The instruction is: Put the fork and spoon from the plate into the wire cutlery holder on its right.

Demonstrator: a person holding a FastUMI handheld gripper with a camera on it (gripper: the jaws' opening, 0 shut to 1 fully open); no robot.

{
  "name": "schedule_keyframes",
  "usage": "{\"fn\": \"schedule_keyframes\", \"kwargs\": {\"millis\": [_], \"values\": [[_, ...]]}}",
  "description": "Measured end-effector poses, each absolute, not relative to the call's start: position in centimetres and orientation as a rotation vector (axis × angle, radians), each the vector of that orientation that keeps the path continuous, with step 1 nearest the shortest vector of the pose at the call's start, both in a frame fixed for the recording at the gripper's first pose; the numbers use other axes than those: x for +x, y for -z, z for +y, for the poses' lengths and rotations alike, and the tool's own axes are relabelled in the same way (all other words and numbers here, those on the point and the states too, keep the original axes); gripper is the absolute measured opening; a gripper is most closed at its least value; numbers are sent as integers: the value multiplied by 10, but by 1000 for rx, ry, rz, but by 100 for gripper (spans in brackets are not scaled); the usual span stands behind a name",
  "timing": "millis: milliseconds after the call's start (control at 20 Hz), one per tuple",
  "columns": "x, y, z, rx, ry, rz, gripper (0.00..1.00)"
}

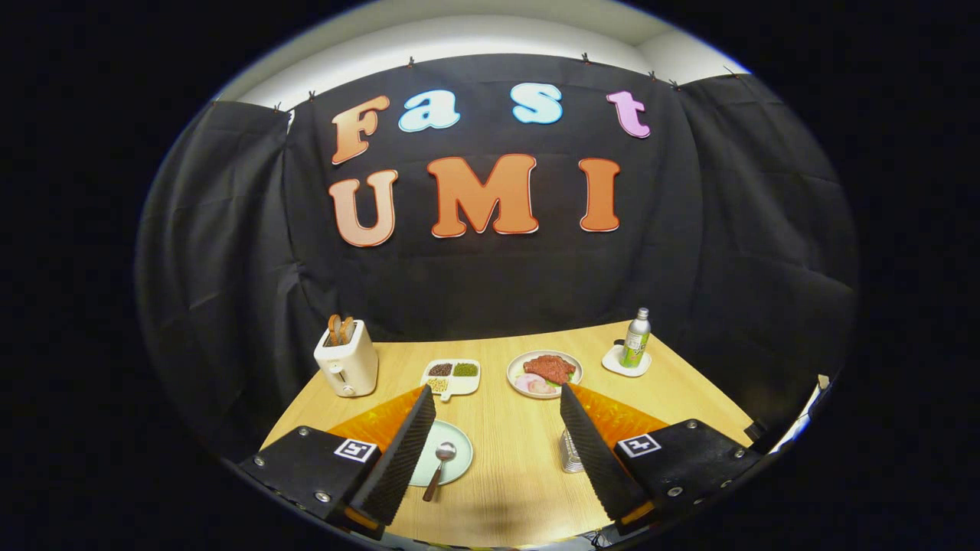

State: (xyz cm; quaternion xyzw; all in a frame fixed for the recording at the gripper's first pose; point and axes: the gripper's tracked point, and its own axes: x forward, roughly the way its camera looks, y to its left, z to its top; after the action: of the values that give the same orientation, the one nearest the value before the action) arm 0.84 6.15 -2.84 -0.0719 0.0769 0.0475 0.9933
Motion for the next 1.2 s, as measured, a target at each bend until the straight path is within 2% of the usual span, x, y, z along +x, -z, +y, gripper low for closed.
{"fn": "schedule_keyframes", "kwargs": {"millis": [200,600,1000,1200], "values": [[17,53,84,-188,-123,252,98],[39,148,125,-309,-187,629,99],[39,247,129,-291,-148,1050,99],[41,284,123,-350,-108,1158,99]]}}
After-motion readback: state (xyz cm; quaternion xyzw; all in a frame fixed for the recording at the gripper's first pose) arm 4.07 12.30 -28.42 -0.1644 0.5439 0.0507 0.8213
